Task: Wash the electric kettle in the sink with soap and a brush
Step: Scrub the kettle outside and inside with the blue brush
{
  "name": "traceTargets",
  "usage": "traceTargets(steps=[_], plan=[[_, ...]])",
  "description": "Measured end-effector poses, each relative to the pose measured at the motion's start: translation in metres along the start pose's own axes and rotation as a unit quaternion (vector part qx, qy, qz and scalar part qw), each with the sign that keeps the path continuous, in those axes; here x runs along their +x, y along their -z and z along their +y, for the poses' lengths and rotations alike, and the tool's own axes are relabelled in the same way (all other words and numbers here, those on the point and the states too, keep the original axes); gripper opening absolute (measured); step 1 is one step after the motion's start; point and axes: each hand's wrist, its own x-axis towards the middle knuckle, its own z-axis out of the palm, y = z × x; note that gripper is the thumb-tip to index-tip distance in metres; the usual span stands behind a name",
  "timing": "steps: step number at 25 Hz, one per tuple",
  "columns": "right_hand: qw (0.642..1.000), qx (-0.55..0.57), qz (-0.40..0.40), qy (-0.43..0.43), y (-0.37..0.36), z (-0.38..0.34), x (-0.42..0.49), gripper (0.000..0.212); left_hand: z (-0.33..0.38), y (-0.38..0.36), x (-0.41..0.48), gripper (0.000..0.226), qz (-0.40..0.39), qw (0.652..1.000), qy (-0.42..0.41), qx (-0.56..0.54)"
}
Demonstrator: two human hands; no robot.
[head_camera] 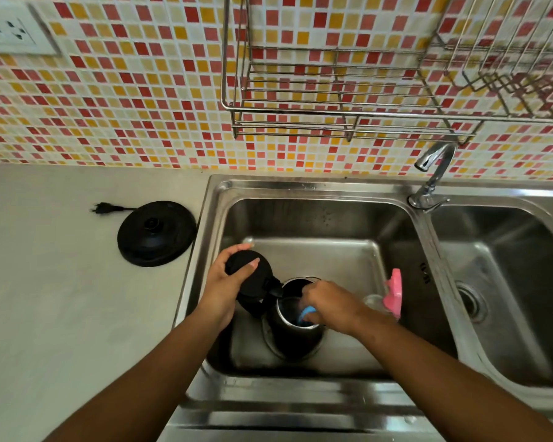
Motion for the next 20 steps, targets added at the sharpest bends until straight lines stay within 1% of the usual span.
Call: traceTargets(steps=[1,4,5,7,10,11,13,17,20], plan=[[1.000,0.000,0.013,-0.007,-0.002,-0.004,0.000,0.027,0.001,0.000,0.000,0.040,-0.001,1.000,0.001,-0.003],[0.995,-0.006,0.072,-0.064,-0.007,-0.011,0.004,0.029,0.002,0.001,-0.001,0.040,-0.004,1.000,0.005,-0.002],[0.994,-0.014,0.076,-0.080,-0.006,-0.011,0.005,0.028,0.002,0.001,-0.001,0.040,-0.003,1.000,0.006,-0.004],[0.994,-0.022,0.055,-0.092,-0.003,-0.010,0.005,0.027,0.001,0.000,-0.001,0.039,0.001,1.000,0.008,-0.010],[0.998,-0.010,0.000,-0.066,-0.001,-0.008,0.006,0.027,-0.001,0.000,0.001,0.038,0.007,1.000,0.013,-0.023],[0.999,0.000,-0.002,-0.054,-0.003,-0.009,0.008,0.026,-0.001,0.000,0.001,0.038,0.008,0.999,0.018,-0.026],[0.999,0.006,0.020,-0.046,-0.011,-0.013,0.013,0.024,0.000,0.000,0.001,0.038,0.006,0.999,0.019,-0.025],[0.993,0.001,0.070,-0.093,-0.013,-0.016,0.017,0.026,0.001,0.000,-0.001,0.040,-0.004,1.000,0.018,-0.023],[0.994,0.014,0.036,-0.099,-0.010,-0.007,0.012,0.025,0.000,0.001,0.000,0.039,-0.002,1.000,0.019,-0.020]])
